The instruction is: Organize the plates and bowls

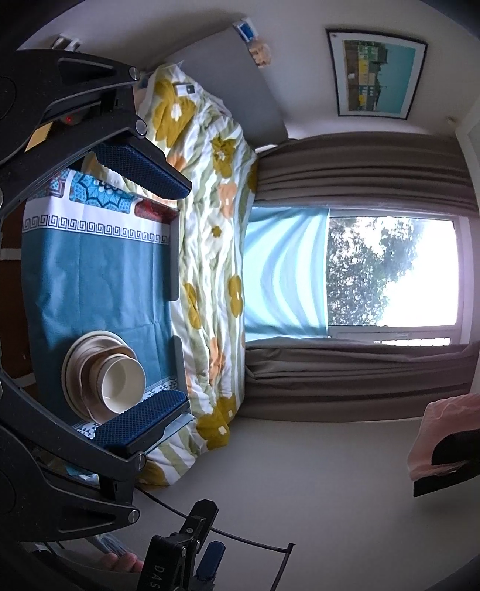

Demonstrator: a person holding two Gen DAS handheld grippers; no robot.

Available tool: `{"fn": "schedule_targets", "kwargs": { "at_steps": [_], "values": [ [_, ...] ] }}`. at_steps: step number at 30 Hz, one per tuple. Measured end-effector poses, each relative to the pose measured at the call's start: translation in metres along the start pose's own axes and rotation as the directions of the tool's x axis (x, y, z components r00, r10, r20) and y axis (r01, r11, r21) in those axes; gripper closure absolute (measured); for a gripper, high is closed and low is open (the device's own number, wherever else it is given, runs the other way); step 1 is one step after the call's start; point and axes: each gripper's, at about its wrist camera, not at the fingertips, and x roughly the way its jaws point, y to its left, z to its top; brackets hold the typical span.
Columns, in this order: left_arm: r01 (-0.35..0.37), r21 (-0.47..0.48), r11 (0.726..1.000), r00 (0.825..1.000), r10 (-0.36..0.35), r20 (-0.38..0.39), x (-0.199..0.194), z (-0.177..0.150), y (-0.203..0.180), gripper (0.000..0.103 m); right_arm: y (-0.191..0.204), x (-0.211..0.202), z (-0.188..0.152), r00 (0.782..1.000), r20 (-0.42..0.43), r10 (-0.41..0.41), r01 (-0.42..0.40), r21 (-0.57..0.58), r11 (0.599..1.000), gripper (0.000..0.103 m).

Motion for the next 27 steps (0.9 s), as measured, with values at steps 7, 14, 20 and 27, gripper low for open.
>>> {"fn": "schedule_targets", "kwargs": {
  "at_steps": [7,14,20,27],
  "values": [
    [-0.002,0.003,1.000,1.000,0.002,-0.001,0.000,0.000,-0.001,0.000,-0.001,0.002,0.000,1.000,0.003,-0.002,0.002,-0.004,1.000,0.001],
    [-0.008,0.007,1.000,1.000,0.008,-0.001,0.000,0.002,-0.006,0.000,-0.006,0.005,0.001,1.000,-0.003,0.007,-0.007,-0.003,1.000,0.001],
    [-0.020,0.021,1.000,1.000,0.020,0.008,-0.003,0.003,-0.014,0.000,-0.008,0.007,0.002,1.000,-0.004,0.009,-0.009,-0.007,1.000,0.001],
    [-0.028,0.022,0.999,1.000,0.028,0.009,-0.004,0.003,-0.018,0.000,-0.014,0.009,0.004,1.000,-0.004,0.021,-0.021,-0.014,1.000,0.001]
  ]
}}
